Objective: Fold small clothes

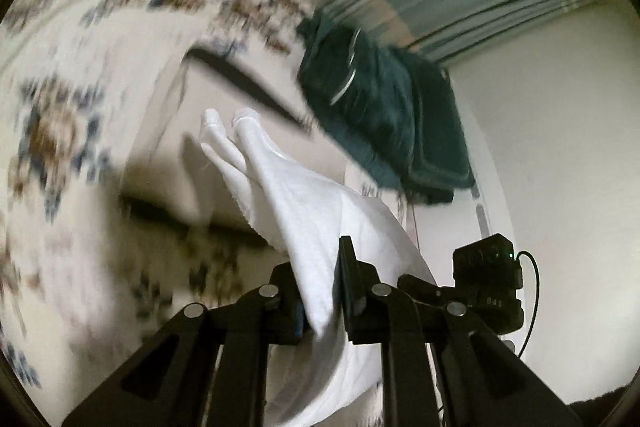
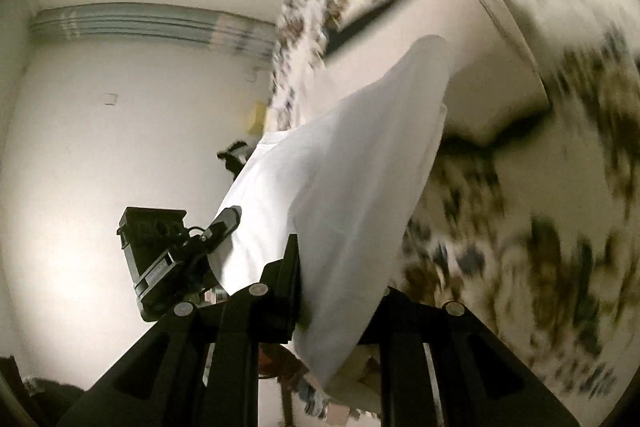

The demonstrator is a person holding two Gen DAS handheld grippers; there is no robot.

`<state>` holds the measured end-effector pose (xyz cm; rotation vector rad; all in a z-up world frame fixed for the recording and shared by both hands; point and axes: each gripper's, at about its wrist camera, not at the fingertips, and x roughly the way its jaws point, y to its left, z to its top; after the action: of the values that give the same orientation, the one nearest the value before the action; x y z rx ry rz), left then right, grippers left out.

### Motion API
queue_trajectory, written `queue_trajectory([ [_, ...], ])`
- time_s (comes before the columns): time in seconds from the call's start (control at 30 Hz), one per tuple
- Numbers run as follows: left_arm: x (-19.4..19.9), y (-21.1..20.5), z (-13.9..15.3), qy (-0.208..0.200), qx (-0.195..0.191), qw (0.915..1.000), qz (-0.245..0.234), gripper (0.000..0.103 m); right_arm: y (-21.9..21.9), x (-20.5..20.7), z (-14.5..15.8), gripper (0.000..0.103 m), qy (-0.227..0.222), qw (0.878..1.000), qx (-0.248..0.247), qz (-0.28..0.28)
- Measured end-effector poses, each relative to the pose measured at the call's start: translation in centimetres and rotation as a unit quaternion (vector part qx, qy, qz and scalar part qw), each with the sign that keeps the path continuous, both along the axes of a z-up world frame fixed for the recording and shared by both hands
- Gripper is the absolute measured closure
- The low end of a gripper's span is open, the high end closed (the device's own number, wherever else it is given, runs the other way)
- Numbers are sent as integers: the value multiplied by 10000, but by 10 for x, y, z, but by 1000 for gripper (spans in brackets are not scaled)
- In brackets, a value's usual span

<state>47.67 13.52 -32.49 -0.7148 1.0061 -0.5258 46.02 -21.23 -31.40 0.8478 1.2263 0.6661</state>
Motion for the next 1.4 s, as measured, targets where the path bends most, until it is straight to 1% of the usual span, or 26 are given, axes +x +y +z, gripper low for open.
queue_trajectory([
  [0.07,37,0,5,-116,41,9999,55,92,4,36,4,85,-96,9999,-51,-68],
  [0.13,70,0,0,-166,109,9997,113,92,9,66,-2,85,-135,9998,-133,-118],
  [0.2,104,0,-18,-144,218,9996,104,92,13,91,-16,85,-112,9993,-309,-162],
  [0.27,132,-1,-46,25,387,9992,55,92,16,111,-37,85,-6,9986,-483,-206],
  [0.33,146,-2,-76,264,481,9985,20,92,15,125,-63,85,156,9968,-754,-230],
  [0.37,149,-3,-90,431,667,9968,12,92,14,130,-71,85,230,9956,-882,-238],
  [0.43,150,-4,-108,678,799,9945,-29,90,15,133,-89,85,362,9925,-1147,-201],
  [0.47,147,-4,-111,720,827,9940,-25,88,14,133,-93,85,384,9919,-1197,-196],
  [0.5,144,-4,-110,719,892,9934,0,87,14,132,-93,83,413,9897,-1358,-160],
  [0.53,140,-5,-108,724,1030,9920,17,87,14,130,-92,73,418,9871,-1538,-137],
  [0.57,136,-6,-103,715,1216,9900,52,87,16,127,-88,69,375,9823,-1834,-108],
  [0.6,131,-9,-98,693,1420,9874,95,84,19,125,-86,65,338,9761,-2147,-55],
  [0.63,127,-11,-93,697,1698,9829,171,76,22,123,-83,54,313,9680,-2489,-42],
  [0.7,116,-18,-81,649,2279,9709,346,73,28,116,-74,43,185,9458,-3241,-43],
  [0.73,113,-22,-76,581,2548,9644,402,73,32,110,-67,35,101,9321,-3620,-50],
  [0.77,106,-28,-70,453,2884,9554,455,73,35,104,-61,30,51,9174,-3979,-89],
  [0.8,101,-33,-65,345,3171,9465,498,72,36,99,-56,23,9,9078,-4192,-121],
  [0.83,95,-38,-60,254,3385,9393,504,62,39,92,-50,15,-67,8951,-4455,-163],
  [0.87,88,-43,-55,155,3508,9350,496,54,40,86,-45,11,-108,8844,-4662,-204],
  [0.9,82,-47,-52,97,3606,9313,495,26,39,77,-39,2,-92,8739,-4853,-257],
  [0.93,76,-51,-48,64,3705,9275,487,1,38,71,-35,0,-71,8684,-4948,-311],
  [1.07,59,-62,-30,17,3969,9167,472,0,36,46,-7,0,-101,8510,-5227,-503],
  [1.17,46,-66,-10,-14,4008,9145,553,0,35,24,28,0,-299,8371,-5415,-722],
  [1.27,26,-69,18,-94,4032,9128,646,0,37,-1,67,0,-524,8290,-5502,-855],
  [1.33,12,-71,38,-169,4052,9114,695,0,40,-18,91,0,-673,8269,-5510,-902],
  [1.4,-6,-75,61,-296,4121,9077,739,0,42,-41,119,0,-812,8259,-5493,-980],
])
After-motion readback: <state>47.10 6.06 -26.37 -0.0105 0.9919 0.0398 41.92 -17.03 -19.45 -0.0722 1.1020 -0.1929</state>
